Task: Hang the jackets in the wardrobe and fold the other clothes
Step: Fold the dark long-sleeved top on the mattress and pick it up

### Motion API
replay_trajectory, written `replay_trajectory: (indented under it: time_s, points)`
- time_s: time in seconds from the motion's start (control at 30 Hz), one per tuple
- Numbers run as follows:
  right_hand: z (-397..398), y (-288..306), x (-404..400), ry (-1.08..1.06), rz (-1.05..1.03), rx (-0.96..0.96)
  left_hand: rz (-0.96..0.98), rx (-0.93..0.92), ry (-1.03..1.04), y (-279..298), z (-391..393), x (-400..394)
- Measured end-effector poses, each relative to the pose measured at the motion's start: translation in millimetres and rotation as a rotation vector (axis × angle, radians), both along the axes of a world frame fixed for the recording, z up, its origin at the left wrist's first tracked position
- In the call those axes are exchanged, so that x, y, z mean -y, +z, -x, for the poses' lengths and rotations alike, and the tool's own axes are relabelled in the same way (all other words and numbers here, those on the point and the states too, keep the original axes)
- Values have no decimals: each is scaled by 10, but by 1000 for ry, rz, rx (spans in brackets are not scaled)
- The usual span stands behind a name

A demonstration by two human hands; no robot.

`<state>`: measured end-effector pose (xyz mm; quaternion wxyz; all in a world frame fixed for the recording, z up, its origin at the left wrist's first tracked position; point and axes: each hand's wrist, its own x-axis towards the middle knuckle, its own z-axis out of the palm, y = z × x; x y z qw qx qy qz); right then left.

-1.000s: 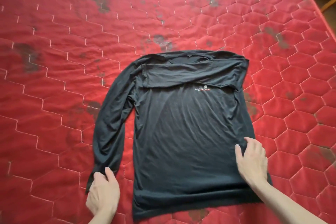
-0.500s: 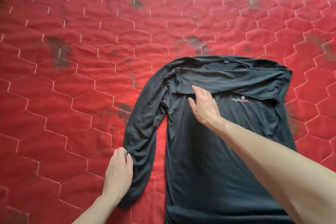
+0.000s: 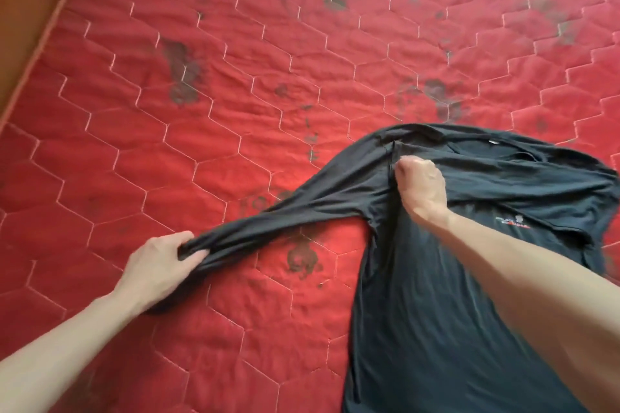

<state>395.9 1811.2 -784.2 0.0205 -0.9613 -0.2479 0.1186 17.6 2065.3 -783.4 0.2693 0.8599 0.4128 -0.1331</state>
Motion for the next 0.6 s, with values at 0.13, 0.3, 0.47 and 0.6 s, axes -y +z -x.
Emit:
replay_trajectory:
  time_s: [0.13,0.3,0.47,0.6]
  points:
    - [76,-81,-19,-46,-150,-121,-106,60,17,123,61,-355]
    - [250,-110,-209,143,-134,-29,-449,186,-504,240,35,-515]
    - [492,-142,-691,661,-118,-54,-521,151,-852,299,91,-690]
    - [564,-155,-1050,837,79,-90,-333,-55,-752,204,249,-615]
